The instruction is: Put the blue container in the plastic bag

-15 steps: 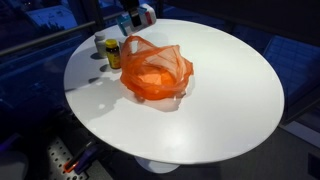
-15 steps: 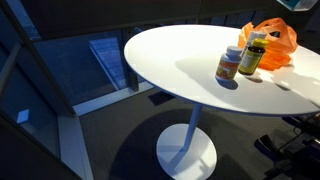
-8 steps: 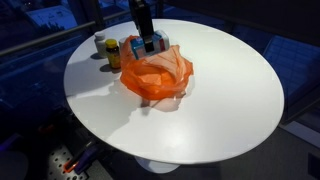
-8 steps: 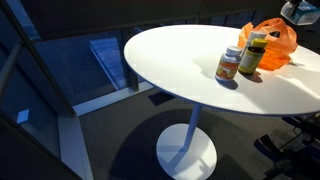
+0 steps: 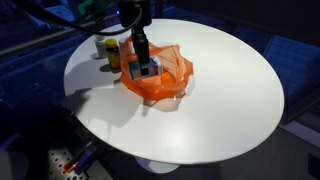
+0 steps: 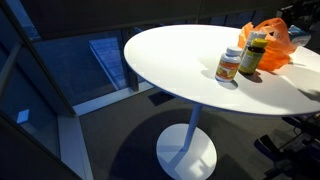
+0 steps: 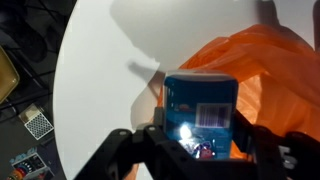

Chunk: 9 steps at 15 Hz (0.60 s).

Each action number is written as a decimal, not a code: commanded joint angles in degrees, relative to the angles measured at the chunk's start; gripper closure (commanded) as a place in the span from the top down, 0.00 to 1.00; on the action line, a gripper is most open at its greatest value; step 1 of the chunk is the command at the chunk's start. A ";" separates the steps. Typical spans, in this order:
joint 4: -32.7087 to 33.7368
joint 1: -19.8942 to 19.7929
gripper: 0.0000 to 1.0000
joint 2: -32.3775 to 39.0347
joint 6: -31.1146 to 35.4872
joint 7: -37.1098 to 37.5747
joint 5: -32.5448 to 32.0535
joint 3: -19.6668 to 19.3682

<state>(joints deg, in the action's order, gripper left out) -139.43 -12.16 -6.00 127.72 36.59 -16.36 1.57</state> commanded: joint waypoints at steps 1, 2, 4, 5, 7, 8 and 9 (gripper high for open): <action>3.21 2.83 0.40 4.66 -2.20 2.54 -1.10 -1.16; 3.93 3.56 0.40 5.86 -2.25 2.92 -1.07 -1.25; 5.82 5.04 0.40 7.89 -2.54 4.00 -1.16 -1.52; 6.83 5.82 0.40 8.71 -2.64 4.49 -1.21 -1.63; 8.90 7.25 0.40 10.16 -2.95 5.26 -1.36 -1.88; 10.08 7.94 0.40 10.83 -3.23 5.81 -1.55 -2.04; 11.19 8.54 0.40 11.40 -3.50 6.19 -1.77 -2.22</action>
<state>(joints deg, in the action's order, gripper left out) -132.87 -5.80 3.15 127.00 40.53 -16.36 0.50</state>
